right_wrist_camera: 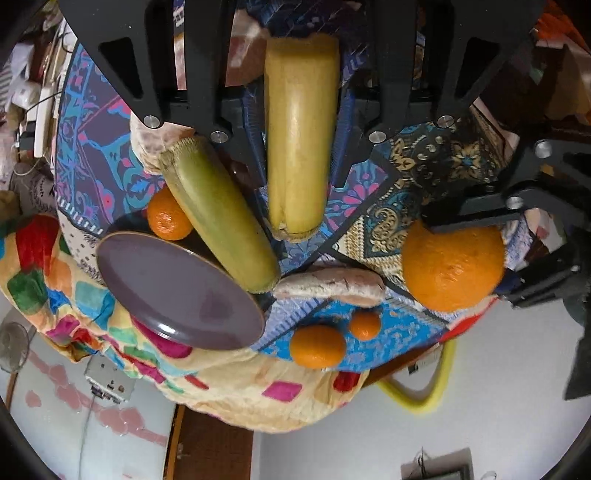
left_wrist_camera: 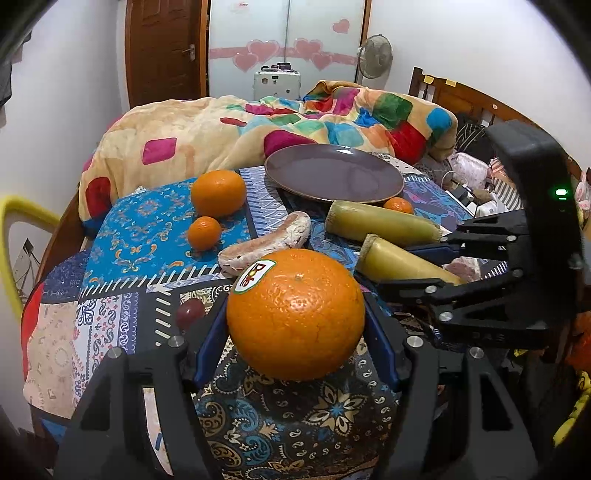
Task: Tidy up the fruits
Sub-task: 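Grasp and lift the large orange with left tool while right grasps yellow sugarcane, then carry both onto the purple plate and open both tools to release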
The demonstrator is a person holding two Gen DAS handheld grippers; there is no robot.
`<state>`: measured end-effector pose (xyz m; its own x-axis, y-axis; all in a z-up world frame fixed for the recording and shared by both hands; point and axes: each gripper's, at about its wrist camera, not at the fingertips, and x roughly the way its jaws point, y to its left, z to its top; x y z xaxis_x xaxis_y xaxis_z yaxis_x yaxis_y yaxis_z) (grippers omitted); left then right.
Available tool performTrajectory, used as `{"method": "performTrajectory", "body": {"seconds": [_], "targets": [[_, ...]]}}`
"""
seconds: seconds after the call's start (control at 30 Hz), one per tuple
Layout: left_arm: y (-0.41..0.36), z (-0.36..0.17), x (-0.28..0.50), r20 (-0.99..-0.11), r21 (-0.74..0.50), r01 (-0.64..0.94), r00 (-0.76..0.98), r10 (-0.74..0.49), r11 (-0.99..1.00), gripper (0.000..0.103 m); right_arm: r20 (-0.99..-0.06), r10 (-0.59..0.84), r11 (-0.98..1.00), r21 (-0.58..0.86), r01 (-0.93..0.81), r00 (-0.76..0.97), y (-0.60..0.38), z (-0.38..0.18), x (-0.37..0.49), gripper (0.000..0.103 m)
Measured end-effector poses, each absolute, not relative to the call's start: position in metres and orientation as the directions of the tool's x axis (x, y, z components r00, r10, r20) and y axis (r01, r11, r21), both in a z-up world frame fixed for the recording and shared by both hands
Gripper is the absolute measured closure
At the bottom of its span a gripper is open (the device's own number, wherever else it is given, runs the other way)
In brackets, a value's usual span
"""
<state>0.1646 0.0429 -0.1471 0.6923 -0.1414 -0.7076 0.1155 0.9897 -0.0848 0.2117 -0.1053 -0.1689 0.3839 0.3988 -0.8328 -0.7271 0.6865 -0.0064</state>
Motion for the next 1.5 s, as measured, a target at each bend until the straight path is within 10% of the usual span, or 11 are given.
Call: {"method": "performTrajectory", "body": {"seconds": [1.5], "targets": [[0.008, -0.092, 0.289, -0.638, -0.003, 0.083, 0.767, -0.066, 0.997, 0.035, -0.639, 0.407, 0.826, -0.048, -0.562, 0.653, -0.18, -0.078, 0.272, 0.073]]}}
